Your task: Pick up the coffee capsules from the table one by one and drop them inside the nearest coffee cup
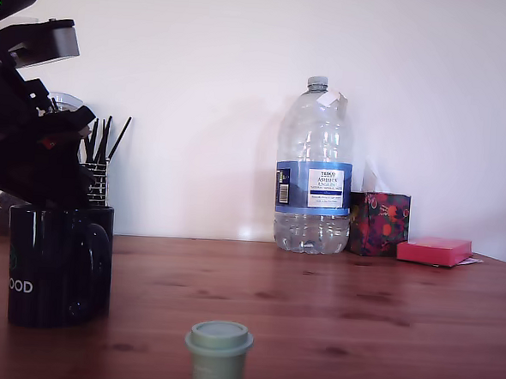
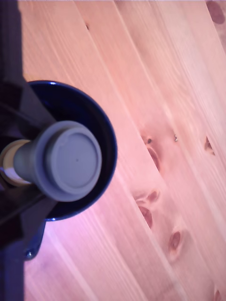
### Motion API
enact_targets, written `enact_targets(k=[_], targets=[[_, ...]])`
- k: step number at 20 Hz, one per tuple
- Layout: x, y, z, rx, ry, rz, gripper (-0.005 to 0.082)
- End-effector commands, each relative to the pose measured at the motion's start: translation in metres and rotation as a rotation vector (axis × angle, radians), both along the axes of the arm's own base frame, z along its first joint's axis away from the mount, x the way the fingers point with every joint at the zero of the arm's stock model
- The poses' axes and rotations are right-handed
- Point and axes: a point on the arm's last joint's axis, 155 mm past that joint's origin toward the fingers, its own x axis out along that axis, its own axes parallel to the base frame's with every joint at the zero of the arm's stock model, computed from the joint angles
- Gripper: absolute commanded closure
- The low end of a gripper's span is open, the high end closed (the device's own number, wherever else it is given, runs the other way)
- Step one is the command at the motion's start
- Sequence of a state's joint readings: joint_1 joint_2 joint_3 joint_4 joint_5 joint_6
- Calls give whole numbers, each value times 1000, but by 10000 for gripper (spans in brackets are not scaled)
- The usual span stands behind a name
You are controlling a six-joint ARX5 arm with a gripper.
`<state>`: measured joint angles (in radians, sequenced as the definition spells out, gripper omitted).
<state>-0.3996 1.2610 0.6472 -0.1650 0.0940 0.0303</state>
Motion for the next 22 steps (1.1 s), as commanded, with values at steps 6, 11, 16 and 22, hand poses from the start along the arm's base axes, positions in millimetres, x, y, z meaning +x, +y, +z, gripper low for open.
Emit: enact_targets(k=[6,11,16,22], targets=[[8,-2,8,-6,-39,3,143],[10,-1,11,-3,-53,11,99],[11,0,19,-8,-74,16,100],[0,-2,70,-64,-203,1,555]])
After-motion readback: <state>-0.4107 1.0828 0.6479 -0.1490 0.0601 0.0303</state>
